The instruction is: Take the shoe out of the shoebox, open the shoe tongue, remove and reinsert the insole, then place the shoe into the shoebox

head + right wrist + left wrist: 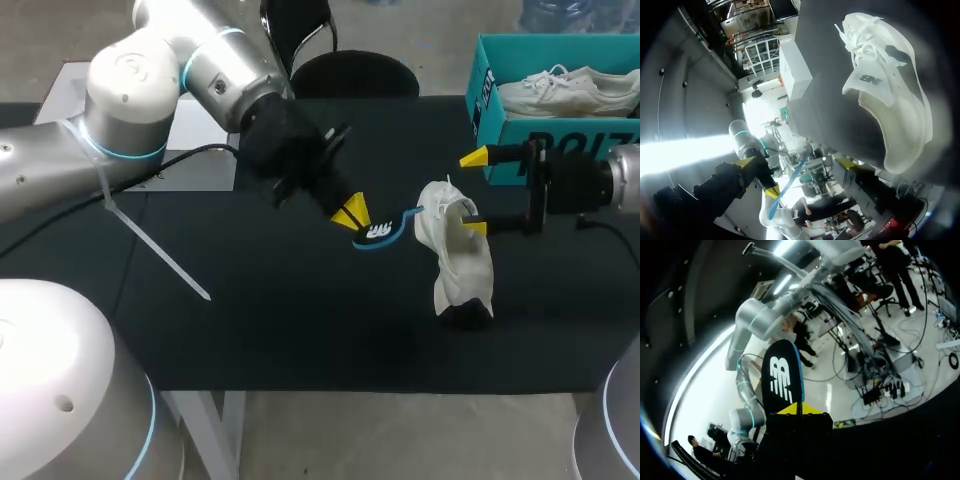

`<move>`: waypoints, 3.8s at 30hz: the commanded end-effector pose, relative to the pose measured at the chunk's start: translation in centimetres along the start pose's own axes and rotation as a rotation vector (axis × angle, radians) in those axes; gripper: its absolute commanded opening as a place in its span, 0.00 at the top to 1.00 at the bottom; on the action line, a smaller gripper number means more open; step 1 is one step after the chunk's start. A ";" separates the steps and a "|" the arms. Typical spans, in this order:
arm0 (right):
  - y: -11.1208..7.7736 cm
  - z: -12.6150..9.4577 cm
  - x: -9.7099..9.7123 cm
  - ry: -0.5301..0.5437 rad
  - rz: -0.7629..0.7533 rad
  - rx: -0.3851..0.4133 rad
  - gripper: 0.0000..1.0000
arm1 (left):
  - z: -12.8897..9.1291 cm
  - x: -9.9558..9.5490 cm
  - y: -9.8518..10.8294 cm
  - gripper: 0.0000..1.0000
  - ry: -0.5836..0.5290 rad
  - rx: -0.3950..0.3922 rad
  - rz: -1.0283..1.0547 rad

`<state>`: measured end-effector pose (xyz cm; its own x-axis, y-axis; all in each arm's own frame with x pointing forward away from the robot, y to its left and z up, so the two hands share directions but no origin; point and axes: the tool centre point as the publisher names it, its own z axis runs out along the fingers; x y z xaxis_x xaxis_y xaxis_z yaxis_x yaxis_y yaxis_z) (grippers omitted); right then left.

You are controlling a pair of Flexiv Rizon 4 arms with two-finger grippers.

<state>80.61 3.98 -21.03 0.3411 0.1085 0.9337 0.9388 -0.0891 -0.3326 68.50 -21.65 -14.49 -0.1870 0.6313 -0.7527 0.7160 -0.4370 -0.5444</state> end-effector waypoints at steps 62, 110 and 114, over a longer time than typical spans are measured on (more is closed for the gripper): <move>-0.1 0.1 0.0 -0.002 0.001 -0.003 1.00 | 3.9 -2.3 14.8 1.00 0.272 -0.398 0.307; -0.1 0.1 0.0 -0.002 0.001 -0.003 1.00 | -6.9 -0.9 12.7 0.00 0.276 -0.526 0.042; -0.1 0.1 0.0 -0.002 0.001 -0.003 1.00 | -6.9 -0.9 12.7 0.00 0.276 -0.526 0.042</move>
<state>80.69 4.02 -21.06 0.3419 0.1091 0.9334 0.9386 -0.0886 -0.3334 82.48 -23.49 -18.15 -0.0212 0.7935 -0.6081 0.9686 -0.1345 -0.2093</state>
